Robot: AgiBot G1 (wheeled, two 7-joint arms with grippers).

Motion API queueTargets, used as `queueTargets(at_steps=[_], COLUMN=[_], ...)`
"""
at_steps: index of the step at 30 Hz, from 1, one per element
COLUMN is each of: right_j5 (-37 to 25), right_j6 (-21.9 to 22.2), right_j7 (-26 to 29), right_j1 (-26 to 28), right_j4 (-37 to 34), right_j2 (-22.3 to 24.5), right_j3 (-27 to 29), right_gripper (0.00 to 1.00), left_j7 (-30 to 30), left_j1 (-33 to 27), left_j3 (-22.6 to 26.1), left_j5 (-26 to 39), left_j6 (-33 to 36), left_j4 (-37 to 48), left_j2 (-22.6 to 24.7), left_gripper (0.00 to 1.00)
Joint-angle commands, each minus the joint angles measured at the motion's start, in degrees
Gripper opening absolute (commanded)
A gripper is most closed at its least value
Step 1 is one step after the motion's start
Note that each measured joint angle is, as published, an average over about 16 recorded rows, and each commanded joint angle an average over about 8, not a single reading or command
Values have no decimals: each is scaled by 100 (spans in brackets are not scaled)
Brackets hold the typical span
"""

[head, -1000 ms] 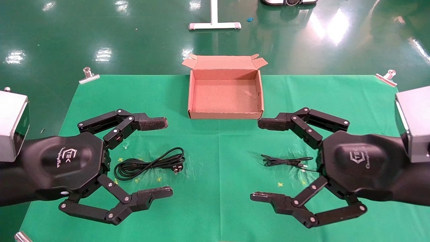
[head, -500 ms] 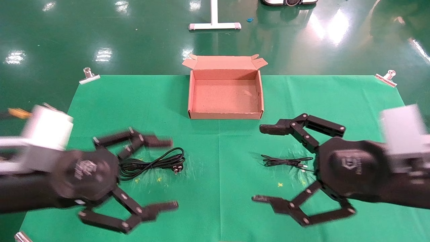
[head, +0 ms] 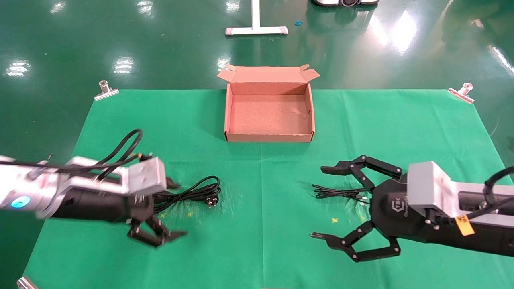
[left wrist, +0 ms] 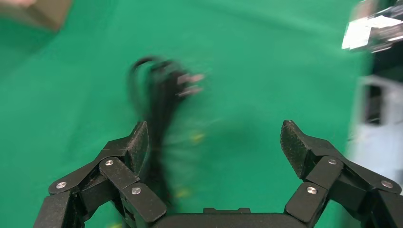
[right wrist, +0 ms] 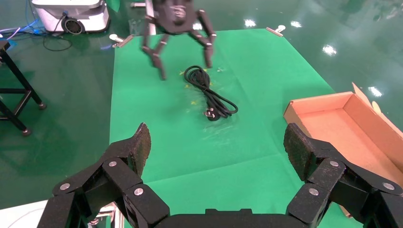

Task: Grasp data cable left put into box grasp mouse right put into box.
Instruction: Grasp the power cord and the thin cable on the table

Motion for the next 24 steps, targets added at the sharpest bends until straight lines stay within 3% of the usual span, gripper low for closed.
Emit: queueTargets(at_steps=[1,9,24], right_j5=[-9,-20,-3], right_j6=[48,97,73], right_j7=[19,103,123], right_j1=[-22,36,32], right_j4=[48,144,147], right_j2=[-5,-15,26], right_j3=[1,0,10], right_gripper=[100,100,100], left_j7=[-86,-251,-608], left_j1=[-125,-274,-60], left_j3=[136,496,726], left_j5=[417,1548,2270], left_j6=[-88,-456,-845], left_j4=[30,205,29], left_j2=[151,593,926], left_gripper=[100,100,100])
